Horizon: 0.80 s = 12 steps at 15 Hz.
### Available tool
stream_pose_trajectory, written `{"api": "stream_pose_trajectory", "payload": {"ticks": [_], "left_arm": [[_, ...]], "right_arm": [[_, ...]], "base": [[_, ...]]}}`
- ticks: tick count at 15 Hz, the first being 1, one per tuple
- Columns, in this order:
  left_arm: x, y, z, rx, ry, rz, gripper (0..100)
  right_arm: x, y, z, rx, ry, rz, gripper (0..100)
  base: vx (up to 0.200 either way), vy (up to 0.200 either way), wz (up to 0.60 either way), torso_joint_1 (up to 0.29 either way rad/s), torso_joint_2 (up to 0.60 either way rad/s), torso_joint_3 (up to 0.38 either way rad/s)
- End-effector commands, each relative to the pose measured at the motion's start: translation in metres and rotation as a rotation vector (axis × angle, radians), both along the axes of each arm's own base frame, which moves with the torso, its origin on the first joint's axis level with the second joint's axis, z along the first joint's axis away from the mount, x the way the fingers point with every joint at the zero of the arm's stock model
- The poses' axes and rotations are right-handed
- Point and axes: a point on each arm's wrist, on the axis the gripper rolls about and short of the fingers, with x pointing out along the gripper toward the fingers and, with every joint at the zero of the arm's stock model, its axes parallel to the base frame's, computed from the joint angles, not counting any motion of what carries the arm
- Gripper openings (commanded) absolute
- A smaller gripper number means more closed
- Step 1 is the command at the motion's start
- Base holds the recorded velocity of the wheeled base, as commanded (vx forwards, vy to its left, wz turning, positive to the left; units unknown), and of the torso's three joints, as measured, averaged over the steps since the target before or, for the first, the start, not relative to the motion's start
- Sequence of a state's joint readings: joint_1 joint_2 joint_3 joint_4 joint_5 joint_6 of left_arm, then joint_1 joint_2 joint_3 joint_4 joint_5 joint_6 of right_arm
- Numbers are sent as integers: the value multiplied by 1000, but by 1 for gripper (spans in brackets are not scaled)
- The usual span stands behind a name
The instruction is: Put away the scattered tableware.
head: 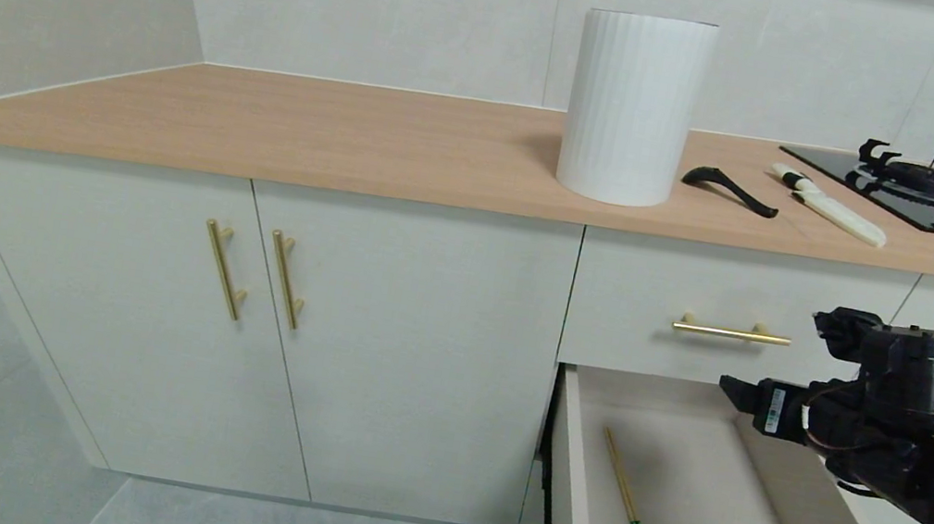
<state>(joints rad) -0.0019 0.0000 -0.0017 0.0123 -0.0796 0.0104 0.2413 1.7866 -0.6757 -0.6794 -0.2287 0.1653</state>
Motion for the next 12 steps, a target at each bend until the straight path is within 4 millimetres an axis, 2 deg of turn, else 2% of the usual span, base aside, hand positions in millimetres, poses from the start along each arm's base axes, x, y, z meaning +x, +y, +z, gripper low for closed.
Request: {"api": "stream_pose_trajectory", "payload": {"ticks": [1, 12], "left_arm": [[0, 0, 0, 0, 0, 0, 100], [0, 0, 0, 0, 0, 0, 100]], "right_arm": [[-1, 0, 1, 1, -2, 1, 100], [-1, -1, 2, -5, -6, 0, 100]], "base": [[0, 0, 0, 90, -178, -286], [0, 0, 0, 183, -489, -289]]}}
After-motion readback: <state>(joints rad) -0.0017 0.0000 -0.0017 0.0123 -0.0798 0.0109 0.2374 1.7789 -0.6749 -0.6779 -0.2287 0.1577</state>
